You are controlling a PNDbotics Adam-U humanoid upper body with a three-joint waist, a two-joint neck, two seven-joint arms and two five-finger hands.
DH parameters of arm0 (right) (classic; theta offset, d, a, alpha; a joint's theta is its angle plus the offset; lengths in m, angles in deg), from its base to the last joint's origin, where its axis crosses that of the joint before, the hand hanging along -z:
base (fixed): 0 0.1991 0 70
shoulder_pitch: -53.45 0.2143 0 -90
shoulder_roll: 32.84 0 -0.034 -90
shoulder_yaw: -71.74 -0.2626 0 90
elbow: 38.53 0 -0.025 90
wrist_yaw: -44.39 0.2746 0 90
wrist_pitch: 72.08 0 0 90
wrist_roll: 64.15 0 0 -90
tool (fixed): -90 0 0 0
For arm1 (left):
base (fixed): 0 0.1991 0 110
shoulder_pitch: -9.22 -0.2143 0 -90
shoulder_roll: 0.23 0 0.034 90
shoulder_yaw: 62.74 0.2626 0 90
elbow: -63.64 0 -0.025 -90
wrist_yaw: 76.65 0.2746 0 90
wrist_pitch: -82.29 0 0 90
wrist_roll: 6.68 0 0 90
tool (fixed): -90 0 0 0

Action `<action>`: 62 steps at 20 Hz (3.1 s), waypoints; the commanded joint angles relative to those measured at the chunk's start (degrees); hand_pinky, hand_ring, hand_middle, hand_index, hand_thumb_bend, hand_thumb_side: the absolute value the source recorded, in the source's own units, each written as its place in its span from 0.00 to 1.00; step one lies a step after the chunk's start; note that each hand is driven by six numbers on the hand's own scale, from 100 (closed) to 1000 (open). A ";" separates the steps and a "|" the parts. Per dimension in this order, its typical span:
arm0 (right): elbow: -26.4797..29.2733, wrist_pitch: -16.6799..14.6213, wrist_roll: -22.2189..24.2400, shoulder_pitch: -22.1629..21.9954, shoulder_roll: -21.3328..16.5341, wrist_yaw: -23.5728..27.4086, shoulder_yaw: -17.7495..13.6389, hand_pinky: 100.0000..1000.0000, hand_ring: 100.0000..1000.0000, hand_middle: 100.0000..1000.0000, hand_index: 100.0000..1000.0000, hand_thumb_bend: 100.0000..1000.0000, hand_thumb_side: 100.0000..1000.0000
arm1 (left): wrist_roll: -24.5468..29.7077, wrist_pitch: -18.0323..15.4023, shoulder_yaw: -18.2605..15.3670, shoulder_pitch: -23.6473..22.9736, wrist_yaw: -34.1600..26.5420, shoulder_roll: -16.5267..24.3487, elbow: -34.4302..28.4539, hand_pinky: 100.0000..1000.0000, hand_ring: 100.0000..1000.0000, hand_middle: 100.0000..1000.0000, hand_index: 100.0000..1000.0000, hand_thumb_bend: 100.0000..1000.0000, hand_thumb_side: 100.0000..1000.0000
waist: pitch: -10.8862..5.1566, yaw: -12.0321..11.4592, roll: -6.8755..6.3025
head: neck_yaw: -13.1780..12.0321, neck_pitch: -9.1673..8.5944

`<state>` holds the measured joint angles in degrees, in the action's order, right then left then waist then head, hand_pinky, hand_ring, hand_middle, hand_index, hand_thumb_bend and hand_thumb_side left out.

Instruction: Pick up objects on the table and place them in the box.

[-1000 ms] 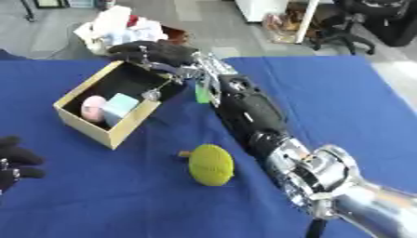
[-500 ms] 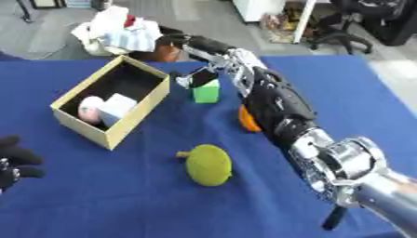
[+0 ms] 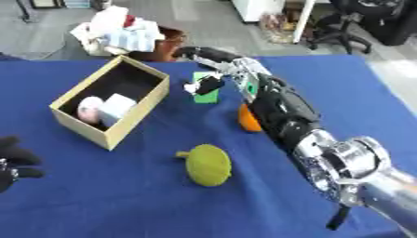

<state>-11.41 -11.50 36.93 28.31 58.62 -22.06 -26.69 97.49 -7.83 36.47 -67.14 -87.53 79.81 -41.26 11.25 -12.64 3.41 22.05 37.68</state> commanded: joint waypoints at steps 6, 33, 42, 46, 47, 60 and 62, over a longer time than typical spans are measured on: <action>-2.08 6.09 -5.62 0.47 -2.73 -5.39 -0.54 1.00 1.00 1.00 1.00 0.00 0.26 | -0.36 -0.11 -0.59 0.40 0.43 0.91 -0.70 0.59 0.64 0.56 0.79 0.00 0.84 | 0.02 0.31 0.12 | 0.07 -0.76; 2.31 -1.40 1.45 1.15 -1.62 7.90 -0.15 0.39 0.45 0.76 1.00 0.00 0.11 | -0.76 -0.19 -0.73 0.20 0.57 0.97 -0.70 0.59 0.63 0.56 0.79 0.00 0.84 | -0.04 0.64 -0.05 | 0.14 -0.86; 10.60 -6.39 7.85 4.51 2.84 14.53 1.10 0.43 0.47 0.77 1.00 0.00 0.16 | -0.54 -0.13 -0.41 0.41 0.33 0.67 -0.72 0.59 0.63 0.56 0.79 0.00 0.84 | -0.24 -0.36 0.11 | 0.77 -0.81; 11.49 -6.81 9.52 5.07 4.73 14.77 1.73 0.46 0.49 0.79 1.00 0.00 0.11 | -0.27 -0.03 -0.10 0.67 0.19 0.47 -0.72 0.59 0.63 0.56 0.79 0.00 0.84 | -0.26 -1.17 0.27 | 1.25 -0.80; 11.51 -6.83 9.74 5.08 5.19 14.47 1.82 0.48 0.51 0.80 1.00 0.00 0.11 | -0.20 -0.02 -0.02 0.75 0.15 0.41 -0.74 0.59 0.63 0.56 0.79 0.00 0.83 | -0.25 -1.38 0.29 | 1.34 -0.84; 11.52 -9.79 11.69 4.23 10.73 8.55 3.75 0.55 0.59 0.88 1.00 0.00 0.11 | 0.31 0.19 0.53 1.43 -0.20 -0.11 -0.81 0.59 0.63 0.55 0.79 0.00 0.83 | 0.01 -2.97 0.46 | 2.04 -0.79; 11.77 -11.07 12.72 3.96 11.48 6.68 4.34 0.59 0.65 0.91 1.00 0.00 0.11 | 0.36 0.23 0.60 1.49 -0.24 -0.15 -0.81 0.59 0.63 0.55 0.79 0.00 0.83 | 0.02 -3.04 0.49 | 2.06 -0.76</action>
<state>-1.08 -21.74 49.21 31.18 70.25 -14.21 -22.75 97.66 -7.49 36.91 -66.35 -87.65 79.70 -41.26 11.35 -15.64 3.41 23.88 37.44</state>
